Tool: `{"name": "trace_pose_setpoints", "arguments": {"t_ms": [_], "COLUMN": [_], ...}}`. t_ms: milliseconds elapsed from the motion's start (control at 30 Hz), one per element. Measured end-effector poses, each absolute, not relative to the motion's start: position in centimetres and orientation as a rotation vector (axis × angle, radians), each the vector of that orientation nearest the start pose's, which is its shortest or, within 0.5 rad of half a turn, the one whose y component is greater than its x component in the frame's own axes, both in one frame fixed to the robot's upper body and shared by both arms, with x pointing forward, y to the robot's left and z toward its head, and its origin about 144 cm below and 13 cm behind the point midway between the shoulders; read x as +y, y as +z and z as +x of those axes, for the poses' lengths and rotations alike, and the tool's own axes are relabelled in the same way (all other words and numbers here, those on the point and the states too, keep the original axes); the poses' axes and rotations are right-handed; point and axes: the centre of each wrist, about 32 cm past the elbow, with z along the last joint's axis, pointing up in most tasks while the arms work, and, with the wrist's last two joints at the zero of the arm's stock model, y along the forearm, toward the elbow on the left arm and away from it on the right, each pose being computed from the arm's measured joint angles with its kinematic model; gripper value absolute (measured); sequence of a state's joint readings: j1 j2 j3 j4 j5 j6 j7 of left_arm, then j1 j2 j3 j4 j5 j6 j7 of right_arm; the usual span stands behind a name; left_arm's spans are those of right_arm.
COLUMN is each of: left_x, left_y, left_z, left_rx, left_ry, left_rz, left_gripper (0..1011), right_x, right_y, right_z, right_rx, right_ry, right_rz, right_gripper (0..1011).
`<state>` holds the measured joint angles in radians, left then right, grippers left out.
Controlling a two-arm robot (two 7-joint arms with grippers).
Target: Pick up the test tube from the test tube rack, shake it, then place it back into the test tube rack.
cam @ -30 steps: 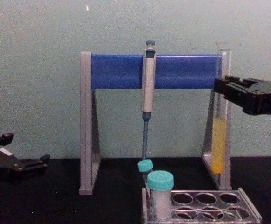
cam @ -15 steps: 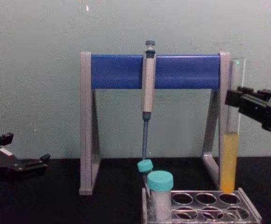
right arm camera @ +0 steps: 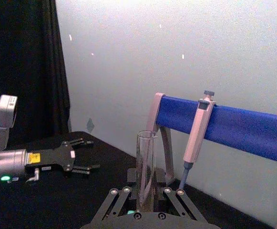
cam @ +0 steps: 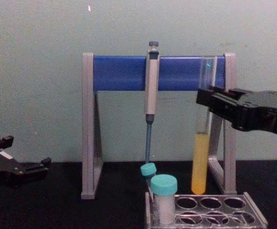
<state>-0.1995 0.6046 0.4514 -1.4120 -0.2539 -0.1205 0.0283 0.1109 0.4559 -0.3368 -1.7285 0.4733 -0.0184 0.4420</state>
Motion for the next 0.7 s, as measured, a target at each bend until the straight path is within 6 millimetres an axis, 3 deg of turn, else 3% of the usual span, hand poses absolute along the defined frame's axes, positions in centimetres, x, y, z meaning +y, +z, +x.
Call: {"name": "trace_pose_setpoints", "arguments": {"t_ms": [367, 700], "left_x": [31.0, 31.0], "left_y": [114.0, 114.0], "left_z": [48.9, 48.9], "left_rx": [-0.285, -0.285], "left_ry": [1.248, 1.248], "left_rz": [0.304, 0.304], "left_gripper": [1001, 1001], "right_x": [-23.7, -24.6], "right_y": [120.9, 121.2], "right_z": [49.0, 49.4], "right_rx": [-0.109, -0.124], "right_ry": [-0.800, -0.852], "right_rz": [0.080, 0.076], "right_gripper": [226, 227]}}
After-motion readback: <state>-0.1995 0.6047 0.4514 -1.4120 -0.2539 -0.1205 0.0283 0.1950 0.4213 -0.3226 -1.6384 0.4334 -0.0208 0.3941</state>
